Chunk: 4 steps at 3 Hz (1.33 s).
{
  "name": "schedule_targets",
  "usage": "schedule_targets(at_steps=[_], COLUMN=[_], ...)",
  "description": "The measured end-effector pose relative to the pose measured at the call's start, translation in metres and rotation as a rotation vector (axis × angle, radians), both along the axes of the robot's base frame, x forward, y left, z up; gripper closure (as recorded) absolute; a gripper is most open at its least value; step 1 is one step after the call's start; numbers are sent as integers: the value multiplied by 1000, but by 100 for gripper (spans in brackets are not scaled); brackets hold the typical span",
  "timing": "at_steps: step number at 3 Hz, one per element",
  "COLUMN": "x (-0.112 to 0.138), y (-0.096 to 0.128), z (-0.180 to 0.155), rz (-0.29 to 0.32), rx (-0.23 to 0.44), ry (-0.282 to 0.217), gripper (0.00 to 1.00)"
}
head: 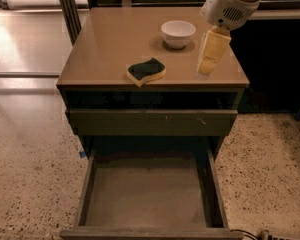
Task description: Place sponge into middle drawer
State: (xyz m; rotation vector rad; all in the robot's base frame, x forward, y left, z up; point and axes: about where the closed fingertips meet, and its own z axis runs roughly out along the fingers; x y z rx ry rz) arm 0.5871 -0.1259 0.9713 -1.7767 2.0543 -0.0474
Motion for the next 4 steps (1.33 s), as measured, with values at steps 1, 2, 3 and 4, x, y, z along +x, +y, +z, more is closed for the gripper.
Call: schedule_targets(at_steps=[1, 2, 3, 4], x=[7, 31, 63, 99], y=[4, 22, 49, 100], z=[-8, -29, -53, -76], rz=[3, 52, 135, 259], rx=[22, 52, 51, 50], ry=[1, 23, 61, 89], gripper=[0, 0, 0, 0])
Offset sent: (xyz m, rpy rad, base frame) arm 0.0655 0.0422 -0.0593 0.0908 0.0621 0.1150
